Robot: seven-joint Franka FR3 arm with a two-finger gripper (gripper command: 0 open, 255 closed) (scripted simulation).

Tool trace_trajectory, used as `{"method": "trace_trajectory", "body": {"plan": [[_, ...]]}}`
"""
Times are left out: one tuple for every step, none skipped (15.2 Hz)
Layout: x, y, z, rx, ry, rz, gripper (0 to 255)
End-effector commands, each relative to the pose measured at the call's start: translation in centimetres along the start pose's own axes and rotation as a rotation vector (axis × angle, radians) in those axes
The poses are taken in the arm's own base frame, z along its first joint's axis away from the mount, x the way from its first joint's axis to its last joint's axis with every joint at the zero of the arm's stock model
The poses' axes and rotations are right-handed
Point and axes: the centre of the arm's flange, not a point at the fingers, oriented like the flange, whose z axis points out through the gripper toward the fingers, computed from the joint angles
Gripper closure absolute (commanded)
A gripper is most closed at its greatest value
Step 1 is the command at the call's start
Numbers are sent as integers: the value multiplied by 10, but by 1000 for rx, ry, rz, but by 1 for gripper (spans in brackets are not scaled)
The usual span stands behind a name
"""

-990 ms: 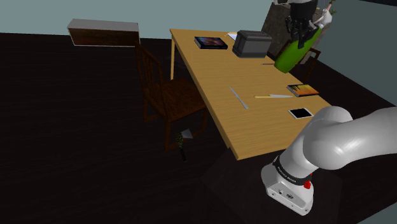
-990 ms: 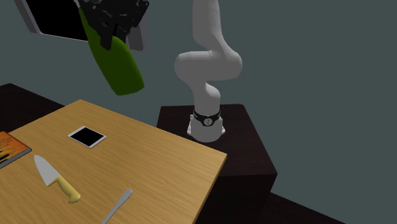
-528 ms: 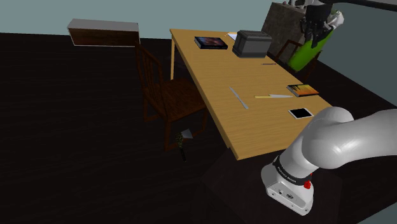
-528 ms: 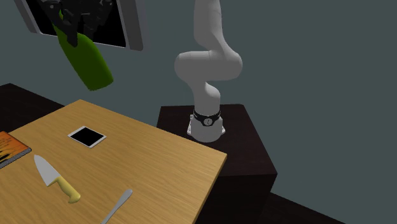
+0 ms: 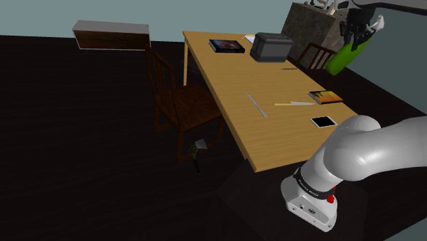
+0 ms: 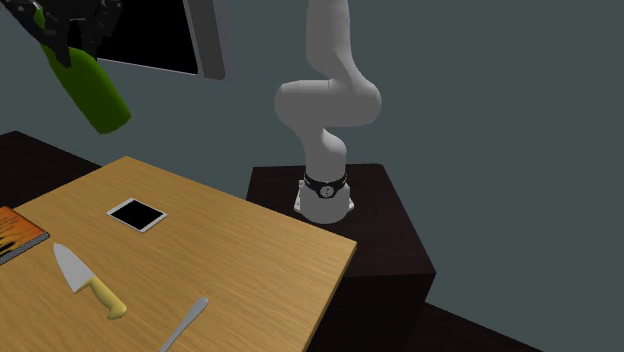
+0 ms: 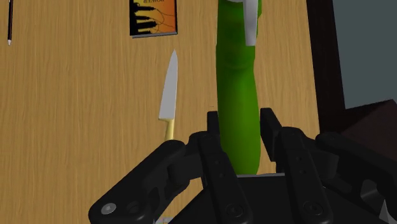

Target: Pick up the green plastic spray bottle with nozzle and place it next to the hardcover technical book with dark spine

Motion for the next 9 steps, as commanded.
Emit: {"method": "trace_trajectory", "body": {"plan": [[-23, 3, 11, 0, -1, -1, 255], [-34, 4, 18, 0, -1, -1, 255], [-46, 6, 24, 0, -1, -1, 255], [-57, 7, 31, 0, -1, -1, 255], [-68, 9, 37, 0, -1, -1, 255], [-80, 11, 44, 0, -1, -1, 255], [-91, 12, 50, 0, -1, -1, 255], [-103, 14, 57, 0, -1, -1, 255], [-114, 15, 63, 0, -1, -1, 255]]}}
